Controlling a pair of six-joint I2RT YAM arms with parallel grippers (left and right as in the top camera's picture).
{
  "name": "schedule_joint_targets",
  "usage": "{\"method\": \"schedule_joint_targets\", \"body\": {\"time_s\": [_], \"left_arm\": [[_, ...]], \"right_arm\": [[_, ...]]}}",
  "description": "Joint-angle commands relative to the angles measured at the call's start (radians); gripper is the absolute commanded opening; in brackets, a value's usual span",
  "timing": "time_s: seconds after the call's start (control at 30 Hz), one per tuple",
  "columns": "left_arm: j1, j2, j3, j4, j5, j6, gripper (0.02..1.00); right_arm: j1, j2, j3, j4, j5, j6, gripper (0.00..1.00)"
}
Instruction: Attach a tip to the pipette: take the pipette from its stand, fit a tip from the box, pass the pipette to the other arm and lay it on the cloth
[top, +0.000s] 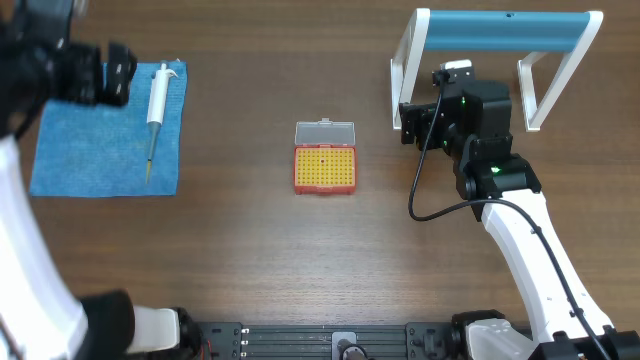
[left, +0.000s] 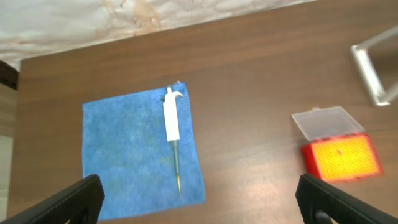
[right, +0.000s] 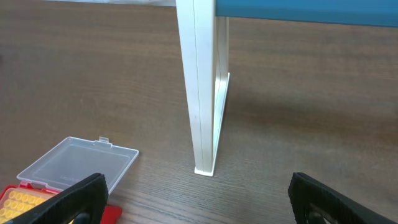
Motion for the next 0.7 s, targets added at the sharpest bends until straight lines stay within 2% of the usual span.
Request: {"method": "schedule_joint_targets", "body": {"time_s": [0.03,0.43,0.57,0.7], "left_arm": [[-0.001,-0.146,0.008,-0.013,-0.014,0.003,1.0],[0.0,-0.367,0.003,-0.01,-0.029,0.003,0.998],[0.0,-0.514,-0.135,0.145,-0.006,0.003,0.998],[-0.003,-0.764,-0.5,0.477,0.023,0.002,0.998]], "right_arm": [[0.007,-0.002,0.006,0.004,-0.005,-0.007,0.945],[0.007,-0.002,0.007,0.004,-0.005,-0.008,0.945],[0.007,-0.002,0.007,0.004,-0.005,-0.008,0.945],[0.007,-0.002,0.007,0.004,-0.005,-0.007,0.945]]}}
